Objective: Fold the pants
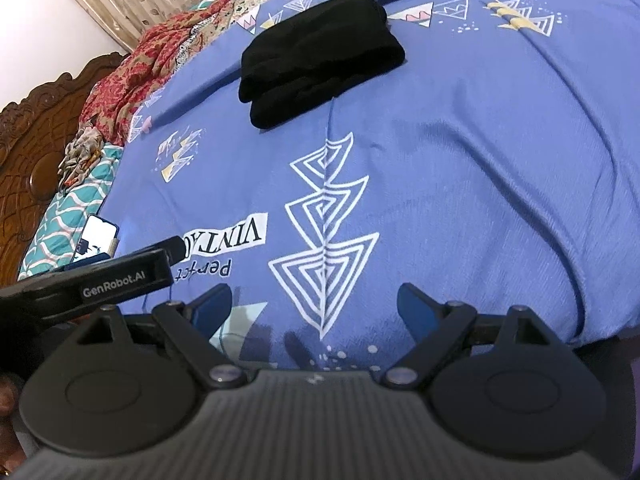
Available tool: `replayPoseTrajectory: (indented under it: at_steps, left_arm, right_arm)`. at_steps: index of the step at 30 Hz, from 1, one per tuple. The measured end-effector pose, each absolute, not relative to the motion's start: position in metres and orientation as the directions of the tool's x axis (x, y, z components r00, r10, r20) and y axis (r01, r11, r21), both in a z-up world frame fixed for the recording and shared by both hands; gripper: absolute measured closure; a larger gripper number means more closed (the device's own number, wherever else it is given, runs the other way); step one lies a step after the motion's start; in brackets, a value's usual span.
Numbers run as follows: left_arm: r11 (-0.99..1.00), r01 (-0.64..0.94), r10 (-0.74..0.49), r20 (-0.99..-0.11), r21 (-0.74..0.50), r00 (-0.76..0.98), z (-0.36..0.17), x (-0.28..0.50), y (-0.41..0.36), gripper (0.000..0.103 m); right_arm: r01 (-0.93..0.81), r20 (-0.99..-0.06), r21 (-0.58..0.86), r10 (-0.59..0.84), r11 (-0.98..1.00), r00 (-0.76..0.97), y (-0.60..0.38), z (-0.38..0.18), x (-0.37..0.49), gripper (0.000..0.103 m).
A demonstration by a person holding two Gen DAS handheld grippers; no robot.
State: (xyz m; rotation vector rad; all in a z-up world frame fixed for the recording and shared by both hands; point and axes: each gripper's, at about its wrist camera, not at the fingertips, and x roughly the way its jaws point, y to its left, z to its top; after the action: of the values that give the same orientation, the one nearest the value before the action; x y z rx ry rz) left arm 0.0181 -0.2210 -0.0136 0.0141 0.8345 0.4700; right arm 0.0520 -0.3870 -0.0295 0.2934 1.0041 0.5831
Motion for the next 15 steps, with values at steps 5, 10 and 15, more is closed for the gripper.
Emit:
replayPoseTrajectory:
  at_steps: [5,10,15]
  left_arm:
    - [0.899,-0.395,0.399,-0.73,0.19,0.555,-0.019,0.021,-0.217,0.0]
    - [0.903,-0.384,0.392,-0.739,0.194,0.548,-0.021,0.023,-0.218,0.0]
    - [0.911,-0.374,0.358,-0.778,0.172,0.516,-0.028,0.027,-0.217,0.0]
  right_arm:
    - [-0.315,-0.712,0.49,0.581,0.813,0.394,-0.387,-0.031,0.052,0.011]
    - [-0.315,-0.715,0.487,0.579,0.814,0.392,-0.388,-0.032,0.054,0.011]
    - [-0.319,-0.717,0.481,0.576,0.816,0.393,-0.387,-0.032,0.055,0.011]
